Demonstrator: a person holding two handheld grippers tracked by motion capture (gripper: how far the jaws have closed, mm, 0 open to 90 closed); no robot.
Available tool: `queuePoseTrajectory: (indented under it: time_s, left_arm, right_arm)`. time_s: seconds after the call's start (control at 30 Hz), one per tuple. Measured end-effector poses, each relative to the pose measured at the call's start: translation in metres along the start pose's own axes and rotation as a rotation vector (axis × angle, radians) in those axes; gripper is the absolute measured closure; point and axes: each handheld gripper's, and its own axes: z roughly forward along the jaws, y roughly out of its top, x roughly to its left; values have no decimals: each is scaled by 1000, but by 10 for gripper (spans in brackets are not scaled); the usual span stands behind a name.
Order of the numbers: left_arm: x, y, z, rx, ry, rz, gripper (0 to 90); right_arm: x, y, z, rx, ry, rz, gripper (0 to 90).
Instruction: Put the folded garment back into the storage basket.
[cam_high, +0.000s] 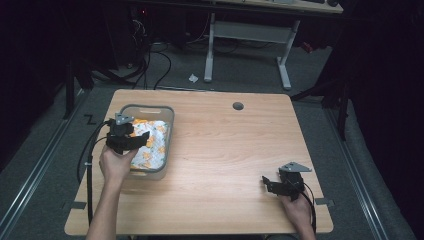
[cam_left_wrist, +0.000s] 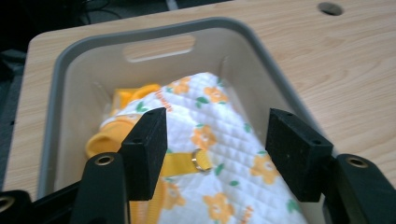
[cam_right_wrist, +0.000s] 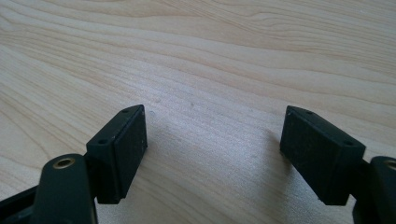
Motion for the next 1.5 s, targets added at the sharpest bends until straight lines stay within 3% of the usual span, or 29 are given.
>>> queuePoseTrajectory:
  time_s: [0.3, 0.87, 1.5]
  left_arm:
    - [-27, 5, -10, -48, -54, 32, 396]
    - [-59, 6, -18, -80, -122, 77, 394]
    - [-79, 1, -20, -92, -174, 98, 393]
  right_arm:
    - [0, 0, 0, 0, 0, -1, 234]
    - [0, 0, 0, 0, 0, -1, 234]
    - [0, 0, 0, 0, 1, -2, 233]
